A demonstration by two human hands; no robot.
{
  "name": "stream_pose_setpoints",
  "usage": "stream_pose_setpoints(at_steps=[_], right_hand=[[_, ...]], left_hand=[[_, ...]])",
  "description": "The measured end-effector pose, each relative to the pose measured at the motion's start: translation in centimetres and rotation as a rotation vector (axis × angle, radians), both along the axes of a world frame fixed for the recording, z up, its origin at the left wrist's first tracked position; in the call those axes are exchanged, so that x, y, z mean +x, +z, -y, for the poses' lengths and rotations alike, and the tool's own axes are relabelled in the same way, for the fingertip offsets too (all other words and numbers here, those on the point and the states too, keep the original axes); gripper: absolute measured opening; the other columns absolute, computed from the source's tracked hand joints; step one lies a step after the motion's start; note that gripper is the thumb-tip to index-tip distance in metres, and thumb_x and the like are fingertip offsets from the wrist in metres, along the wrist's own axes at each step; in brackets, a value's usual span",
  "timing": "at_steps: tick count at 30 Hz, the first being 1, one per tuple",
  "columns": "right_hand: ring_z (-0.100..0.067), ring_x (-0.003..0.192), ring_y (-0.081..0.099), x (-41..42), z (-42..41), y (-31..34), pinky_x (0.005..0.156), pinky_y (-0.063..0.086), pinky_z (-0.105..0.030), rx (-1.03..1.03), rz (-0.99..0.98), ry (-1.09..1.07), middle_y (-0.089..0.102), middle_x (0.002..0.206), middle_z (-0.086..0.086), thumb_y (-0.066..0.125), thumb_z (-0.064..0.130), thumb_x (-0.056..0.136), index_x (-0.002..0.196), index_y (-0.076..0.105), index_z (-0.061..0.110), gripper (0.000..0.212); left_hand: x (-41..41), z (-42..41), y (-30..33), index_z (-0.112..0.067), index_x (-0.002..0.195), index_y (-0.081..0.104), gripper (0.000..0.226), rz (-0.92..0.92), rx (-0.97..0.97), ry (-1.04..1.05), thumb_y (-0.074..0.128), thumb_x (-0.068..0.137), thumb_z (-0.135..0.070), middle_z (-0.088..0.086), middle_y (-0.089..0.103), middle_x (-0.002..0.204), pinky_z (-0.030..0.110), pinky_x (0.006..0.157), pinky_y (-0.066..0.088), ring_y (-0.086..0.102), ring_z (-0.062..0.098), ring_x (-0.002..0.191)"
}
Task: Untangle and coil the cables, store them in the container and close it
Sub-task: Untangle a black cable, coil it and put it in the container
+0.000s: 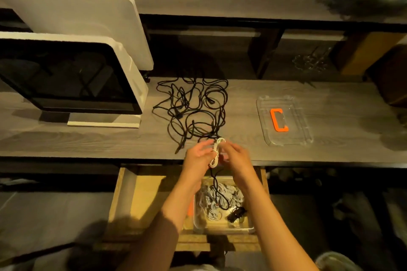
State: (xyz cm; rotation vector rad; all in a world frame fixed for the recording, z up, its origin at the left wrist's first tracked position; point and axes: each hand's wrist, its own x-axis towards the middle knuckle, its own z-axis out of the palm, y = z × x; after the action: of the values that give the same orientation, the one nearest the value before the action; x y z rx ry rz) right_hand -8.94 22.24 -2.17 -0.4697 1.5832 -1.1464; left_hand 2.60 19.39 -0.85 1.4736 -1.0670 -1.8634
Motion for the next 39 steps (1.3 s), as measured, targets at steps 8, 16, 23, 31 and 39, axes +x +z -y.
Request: stream_pose_setpoints(at_steps=[8,16,23,31,39], right_hand=[[-0.028,0.087,0.074,-1.4,-6.1,-8.5,0.082,0.061,-0.047,0.263,-0.056,-0.015,0.077,0.088,-0.01,0.061,0.02,0.096,0.097,0.075,0.011,0.017],[-0.017,0.087,0.069,-2.5,-10.0,-12.9,0.089,0.058,-0.043,0.341,-0.169,-0.164,0.072,0.093,-0.002,0.062,0.019,0.097,0.105,0.068,0.02,0.01],[-0.005,0.105,0.061,-3.1,-9.0,-13.1,0.092,0.05,-0.024,0.232,-0.203,-0.208,0.065,0.11,0.014,0.058,0.018,0.099,0.112,0.064,0.031,0.02],[-0.016,0.126,0.051,-1.2,-3.5,-12.6,0.108,0.039,-0.034,0.322,0.071,-0.051,0.058,0.134,0.001,0.052,0.043,0.1,0.139,0.053,0.016,0.047],[-0.029,0.097,0.07,-0.6,-1.3,-10.3,0.088,0.053,-0.04,0.223,0.014,0.019,0.075,0.096,-0.017,0.042,0.041,0.104,0.1,0.073,0.004,0.048]], left_hand=[[-2.4,-4.6,-7.9,-0.02,0.11,0.067,0.022,0.156,0.204,-0.119,0.046,0.104,-0.021,0.004,0.071,0.102,0.03,0.078,0.05,0.065,0.015,0.094],[-4.3,-7.8,-11.8,-0.016,0.148,0.043,0.061,0.111,0.399,-0.301,0.032,0.103,-0.055,0.007,0.046,0.152,0.032,0.11,0.033,0.042,0.022,0.14],[-3.9,-7.6,-12.6,-0.028,0.105,0.062,0.025,0.243,0.041,0.031,0.038,0.106,-0.035,0.001,0.068,0.112,0.03,0.089,0.054,0.066,0.013,0.102],[-2.8,-3.7,-11.3,-0.012,0.151,0.038,0.068,0.25,0.251,0.168,0.028,0.102,-0.057,0.011,0.045,0.151,0.031,0.106,0.032,0.044,0.025,0.138],[-2.4,-2.8,-9.2,-0.015,0.103,0.07,0.062,0.343,-0.055,0.039,0.026,0.102,-0.06,0.006,0.072,0.099,0.034,0.087,0.053,0.069,0.018,0.091]])
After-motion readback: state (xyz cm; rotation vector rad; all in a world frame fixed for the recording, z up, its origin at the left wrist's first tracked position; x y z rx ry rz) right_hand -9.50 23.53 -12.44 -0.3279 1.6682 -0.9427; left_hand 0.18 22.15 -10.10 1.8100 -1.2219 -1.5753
